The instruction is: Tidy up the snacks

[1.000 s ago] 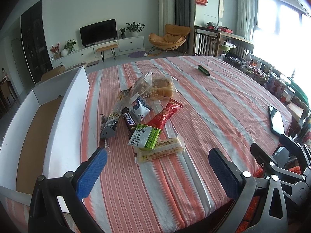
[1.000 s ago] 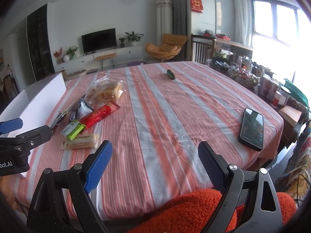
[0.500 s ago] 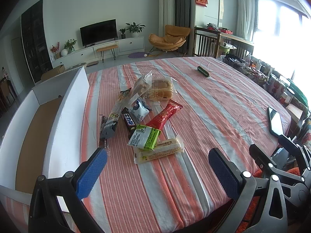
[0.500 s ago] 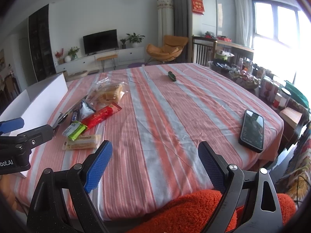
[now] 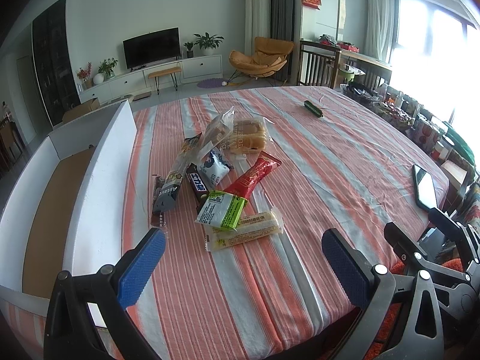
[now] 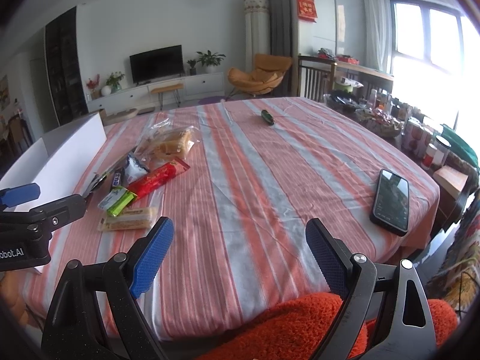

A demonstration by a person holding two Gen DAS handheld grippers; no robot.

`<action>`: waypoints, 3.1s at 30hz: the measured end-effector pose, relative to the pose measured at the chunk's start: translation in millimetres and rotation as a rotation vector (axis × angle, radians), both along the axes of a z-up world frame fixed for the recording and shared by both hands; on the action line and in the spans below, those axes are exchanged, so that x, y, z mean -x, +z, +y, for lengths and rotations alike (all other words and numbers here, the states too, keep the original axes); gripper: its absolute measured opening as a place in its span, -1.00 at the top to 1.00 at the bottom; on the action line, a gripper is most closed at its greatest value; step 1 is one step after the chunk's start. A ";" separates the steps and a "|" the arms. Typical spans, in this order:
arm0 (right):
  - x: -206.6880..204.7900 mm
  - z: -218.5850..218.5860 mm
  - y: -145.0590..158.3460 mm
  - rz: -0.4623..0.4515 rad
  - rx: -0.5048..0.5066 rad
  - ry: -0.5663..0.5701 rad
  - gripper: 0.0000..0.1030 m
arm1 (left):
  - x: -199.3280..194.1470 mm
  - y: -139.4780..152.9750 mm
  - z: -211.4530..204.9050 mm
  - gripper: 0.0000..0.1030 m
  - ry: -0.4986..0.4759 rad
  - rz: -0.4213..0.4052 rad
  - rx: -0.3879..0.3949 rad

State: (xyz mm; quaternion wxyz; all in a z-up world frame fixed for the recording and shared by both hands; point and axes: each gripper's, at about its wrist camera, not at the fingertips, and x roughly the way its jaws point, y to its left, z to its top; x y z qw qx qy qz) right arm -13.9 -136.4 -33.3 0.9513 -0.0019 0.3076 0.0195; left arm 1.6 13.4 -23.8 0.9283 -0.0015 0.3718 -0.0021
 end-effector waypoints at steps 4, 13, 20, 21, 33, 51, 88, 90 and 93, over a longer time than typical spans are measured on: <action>-0.2 0.7 -0.4 0.000 -0.001 0.008 -0.79 | -0.1 0.1 0.1 -1.00 0.001 0.000 -0.001; 0.0 0.8 -0.8 -0.001 -0.003 0.008 -0.79 | 0.3 -0.3 0.3 -1.00 0.003 0.000 0.001; 0.0 1.0 -1.1 -0.001 -0.003 0.008 -0.79 | 0.5 -0.3 0.3 -1.00 0.004 0.000 0.002; -0.1 1.1 -1.2 0.000 -0.003 0.008 -0.79 | 0.3 -0.3 0.5 -1.00 0.004 0.000 0.002; 0.0 0.5 -1.3 0.000 -0.003 0.007 -0.79 | 0.2 -0.4 0.9 -1.00 0.004 0.000 0.003; 2.0 3.7 -6.1 0.008 0.000 0.011 -0.79 | 3.6 -4.2 -1.1 -1.00 0.012 0.007 0.007; -42.4 -16.3 -48.7 0.339 -0.254 0.040 -0.79 | -20.2 -104.5 38.8 -1.00 0.022 0.310 0.010; -42.9 -16.0 -49.1 0.338 -0.256 0.038 -0.79 | -19.8 -104.6 38.6 -1.00 0.023 0.299 0.009; -42.3 -14.5 -48.2 0.328 -0.245 0.042 -0.79 | -18.5 -104.9 38.8 -1.00 0.028 0.288 0.008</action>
